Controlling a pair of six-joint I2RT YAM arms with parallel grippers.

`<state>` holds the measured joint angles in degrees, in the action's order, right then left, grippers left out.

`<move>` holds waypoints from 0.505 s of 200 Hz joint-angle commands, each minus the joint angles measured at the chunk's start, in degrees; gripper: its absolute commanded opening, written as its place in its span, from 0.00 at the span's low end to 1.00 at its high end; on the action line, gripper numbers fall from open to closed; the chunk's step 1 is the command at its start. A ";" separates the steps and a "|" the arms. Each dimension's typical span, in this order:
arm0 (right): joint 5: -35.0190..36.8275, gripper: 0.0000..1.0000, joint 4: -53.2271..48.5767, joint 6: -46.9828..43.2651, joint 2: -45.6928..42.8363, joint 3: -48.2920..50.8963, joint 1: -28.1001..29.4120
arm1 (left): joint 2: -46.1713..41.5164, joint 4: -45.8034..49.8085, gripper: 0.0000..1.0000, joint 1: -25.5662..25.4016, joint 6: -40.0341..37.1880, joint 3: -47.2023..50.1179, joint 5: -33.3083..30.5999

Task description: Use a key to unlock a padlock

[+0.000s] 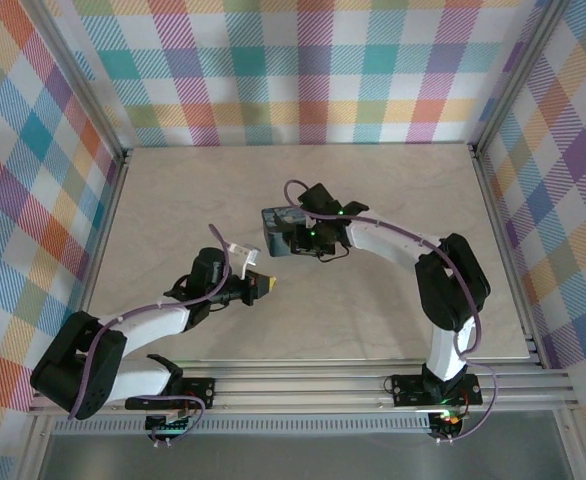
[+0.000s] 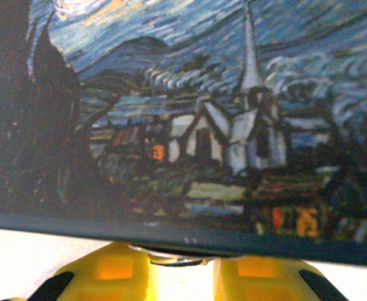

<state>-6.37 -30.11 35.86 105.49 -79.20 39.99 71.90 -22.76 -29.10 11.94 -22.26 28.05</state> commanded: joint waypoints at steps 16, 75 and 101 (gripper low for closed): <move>-8.27 0.00 -1.36 2.36 -3.58 -1.56 -1.60 | 1.79 -11.47 0.00 -2.97 0.61 0.72 -4.45; -13.02 0.00 -0.41 3.93 -3.63 -1.40 -2.96 | 9.59 -22.24 0.00 -3.11 4.60 0.60 -5.04; -14.33 0.00 0.53 4.62 -3.70 -0.80 -3.35 | 13.54 -26.86 0.00 -3.15 6.62 0.31 -4.36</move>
<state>-17.19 -31.33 39.11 104.60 -79.20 37.17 82.74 -41.45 -31.86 16.08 -22.15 23.27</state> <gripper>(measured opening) 0.218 0.046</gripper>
